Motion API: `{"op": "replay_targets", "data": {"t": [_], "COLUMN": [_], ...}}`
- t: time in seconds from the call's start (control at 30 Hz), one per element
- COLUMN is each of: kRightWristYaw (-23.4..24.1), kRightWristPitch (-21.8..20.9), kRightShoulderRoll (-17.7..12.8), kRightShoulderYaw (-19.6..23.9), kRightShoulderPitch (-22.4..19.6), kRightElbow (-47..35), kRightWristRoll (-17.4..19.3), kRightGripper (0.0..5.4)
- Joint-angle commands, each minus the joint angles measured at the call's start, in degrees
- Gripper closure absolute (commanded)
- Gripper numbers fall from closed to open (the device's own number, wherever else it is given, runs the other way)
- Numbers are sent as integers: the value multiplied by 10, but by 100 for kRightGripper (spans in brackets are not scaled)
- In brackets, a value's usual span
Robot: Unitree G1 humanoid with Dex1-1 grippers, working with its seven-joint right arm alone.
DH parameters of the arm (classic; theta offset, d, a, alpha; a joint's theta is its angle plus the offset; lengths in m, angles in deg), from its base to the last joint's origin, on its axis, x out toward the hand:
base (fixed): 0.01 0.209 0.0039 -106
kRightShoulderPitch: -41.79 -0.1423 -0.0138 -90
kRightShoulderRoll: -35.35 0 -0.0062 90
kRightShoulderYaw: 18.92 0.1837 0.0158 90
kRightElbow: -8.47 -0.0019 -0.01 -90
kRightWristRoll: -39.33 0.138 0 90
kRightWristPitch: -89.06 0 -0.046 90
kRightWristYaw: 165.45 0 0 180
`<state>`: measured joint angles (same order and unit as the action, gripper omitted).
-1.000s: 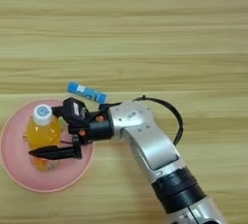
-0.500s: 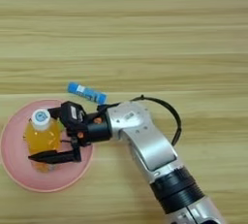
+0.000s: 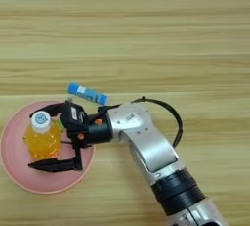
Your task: Move the objects on the table
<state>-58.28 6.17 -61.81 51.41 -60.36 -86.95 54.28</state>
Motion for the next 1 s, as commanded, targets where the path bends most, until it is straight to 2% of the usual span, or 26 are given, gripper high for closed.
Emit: {"op": "replay_targets", "data": {"t": [0.03, 0.3, 0.4, 0.5, 0.6, 0.67, 0.77, 1.0], "kRightWristYaw": [17, 13, 17, 19, 29, 41, 61, 80], "kRightWristPitch": [-6, 14, 15, 22, 42, 49, 53, 37], "kRightShoulderRoll": [-3, -13, -16, -16, -8, -6, -7, -13], "kRightShoulderYaw": [28, 70, 85, 124, 171, 194, 222, 253], "kRightShoulderPitch": [-30, -25, -26, -31, -42, -54, -71, -94], "kRightElbow": [-42, -126, -143, -168, -181, -174, -152, -85], "kRightWristRoll": [25, 101, 119, 170, 248, 274, 288, 262], "kRightGripper": [3, 3, 3, 3, 3, 3, 3, 3]}}
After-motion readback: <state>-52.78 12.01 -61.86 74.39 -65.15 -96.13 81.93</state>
